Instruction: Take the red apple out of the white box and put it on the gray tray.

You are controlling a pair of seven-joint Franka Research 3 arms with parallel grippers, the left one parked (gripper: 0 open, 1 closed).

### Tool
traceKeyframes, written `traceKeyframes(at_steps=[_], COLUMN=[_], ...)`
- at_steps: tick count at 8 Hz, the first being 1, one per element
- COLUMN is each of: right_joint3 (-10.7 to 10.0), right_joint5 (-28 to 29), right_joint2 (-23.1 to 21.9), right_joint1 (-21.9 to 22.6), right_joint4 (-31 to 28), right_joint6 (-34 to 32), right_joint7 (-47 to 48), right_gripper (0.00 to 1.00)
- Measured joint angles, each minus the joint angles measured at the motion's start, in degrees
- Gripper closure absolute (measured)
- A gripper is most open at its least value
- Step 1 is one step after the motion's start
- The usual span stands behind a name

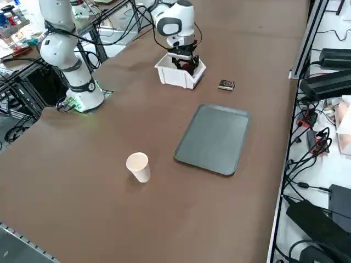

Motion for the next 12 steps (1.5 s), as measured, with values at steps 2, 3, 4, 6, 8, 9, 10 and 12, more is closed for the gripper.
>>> traceKeyframes(at_steps=[2,3,4,6,8,9,10,12], right_joint3=[-0.09,-0.19,-0.4,-0.88,-1.12,-1.21,-1.25,-1.25], right_joint5=[0.0,0.0,-0.01,-0.05,-0.12,-0.13,-0.13,-0.14], right_joint2=[-0.5,-1.08,-1.86,-3.56,-5.57,-6.7,-7.71,-8.89], right_joint1=[-0.05,-0.08,-0.12,-0.45,-2.22,-3.41,-4.35,-5.44], right_joint4=[3.83,5.19,5.77,5.91,5.96,5.98,5.99,6.57], right_joint6=[-3.89,-5.28,-6.24,-8.13,-10.79,-11.55,-11.89,-12.65], right_joint7=[0.13,0.13,0.04,-1.72,-5.59,-7.74,-9.22,-11.18], right_gripper=[0.13,0.13,0.13,0.13,0.14,0.14,0.14,0.14])
